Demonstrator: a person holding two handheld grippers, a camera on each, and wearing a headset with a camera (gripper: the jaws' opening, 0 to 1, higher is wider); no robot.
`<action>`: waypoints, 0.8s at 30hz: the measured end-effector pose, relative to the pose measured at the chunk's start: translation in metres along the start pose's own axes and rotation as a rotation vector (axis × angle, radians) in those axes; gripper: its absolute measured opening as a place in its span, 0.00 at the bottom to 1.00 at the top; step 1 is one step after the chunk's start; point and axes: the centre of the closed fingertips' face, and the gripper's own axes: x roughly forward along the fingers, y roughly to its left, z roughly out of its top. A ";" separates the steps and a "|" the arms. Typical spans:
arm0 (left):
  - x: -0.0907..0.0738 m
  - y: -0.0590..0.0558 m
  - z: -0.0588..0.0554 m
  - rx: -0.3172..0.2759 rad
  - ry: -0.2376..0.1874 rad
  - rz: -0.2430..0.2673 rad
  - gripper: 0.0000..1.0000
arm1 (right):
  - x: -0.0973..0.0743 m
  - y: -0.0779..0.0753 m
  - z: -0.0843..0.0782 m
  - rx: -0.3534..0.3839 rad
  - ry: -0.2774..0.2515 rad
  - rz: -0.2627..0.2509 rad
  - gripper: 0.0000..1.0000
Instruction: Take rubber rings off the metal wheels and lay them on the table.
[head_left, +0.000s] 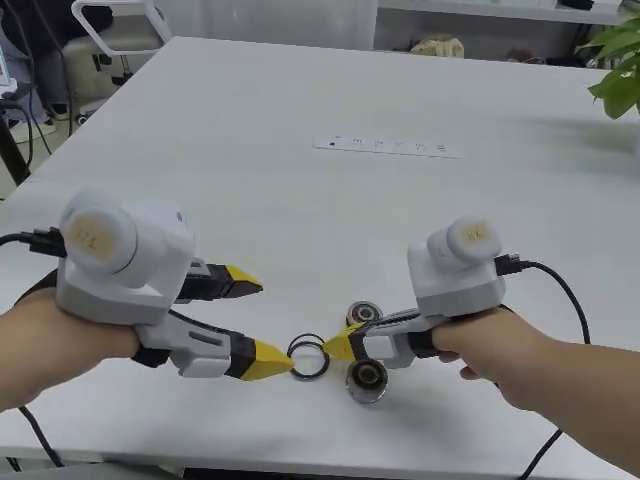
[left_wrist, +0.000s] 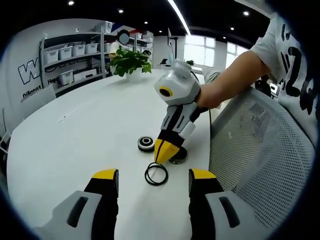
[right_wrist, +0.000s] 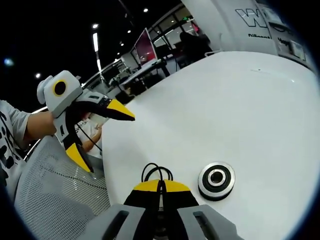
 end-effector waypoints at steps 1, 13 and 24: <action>0.000 0.000 0.000 -0.001 0.000 0.000 0.53 | 0.000 0.000 0.000 0.002 0.001 -0.002 0.00; 0.003 0.001 -0.002 -0.009 0.004 -0.006 0.53 | 0.005 -0.006 -0.005 -0.012 0.024 -0.024 0.00; 0.006 0.002 -0.004 -0.014 0.014 -0.010 0.53 | 0.003 -0.008 -0.003 -0.015 0.007 -0.031 0.06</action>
